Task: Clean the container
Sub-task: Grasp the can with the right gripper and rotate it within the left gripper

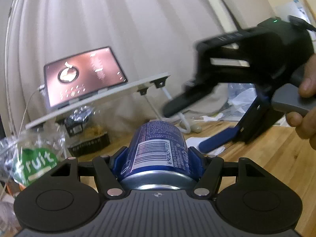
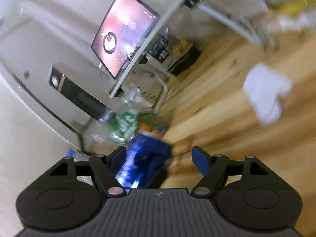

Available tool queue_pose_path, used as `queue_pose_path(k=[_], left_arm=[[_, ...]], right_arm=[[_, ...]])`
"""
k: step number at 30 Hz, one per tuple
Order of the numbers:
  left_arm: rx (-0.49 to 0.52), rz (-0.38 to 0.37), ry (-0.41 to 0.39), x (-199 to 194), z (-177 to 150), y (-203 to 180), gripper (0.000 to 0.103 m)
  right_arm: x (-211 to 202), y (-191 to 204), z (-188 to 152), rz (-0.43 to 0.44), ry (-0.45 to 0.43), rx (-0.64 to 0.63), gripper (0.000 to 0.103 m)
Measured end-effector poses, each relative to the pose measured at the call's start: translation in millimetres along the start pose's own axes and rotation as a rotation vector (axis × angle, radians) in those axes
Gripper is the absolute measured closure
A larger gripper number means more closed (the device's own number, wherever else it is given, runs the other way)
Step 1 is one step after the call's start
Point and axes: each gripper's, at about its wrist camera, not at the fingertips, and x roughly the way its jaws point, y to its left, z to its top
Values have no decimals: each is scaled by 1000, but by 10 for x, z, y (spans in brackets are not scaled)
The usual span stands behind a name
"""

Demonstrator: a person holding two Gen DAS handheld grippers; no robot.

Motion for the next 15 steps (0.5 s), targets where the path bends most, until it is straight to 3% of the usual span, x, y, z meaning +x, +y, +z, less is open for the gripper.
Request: queue_pose_path(k=[9,13,15], left_arm=[[70,-6,-33,-180,1,-119,36],[-58,-51,-24,-199,55,18,33],[-202,-115,-16,-178,64,178,18]], right_arm=[[211,-100,-175,100,36,125,23],[224,-109,-267,158,23,98,33],[162,-119,-291,215,-25,91,33]])
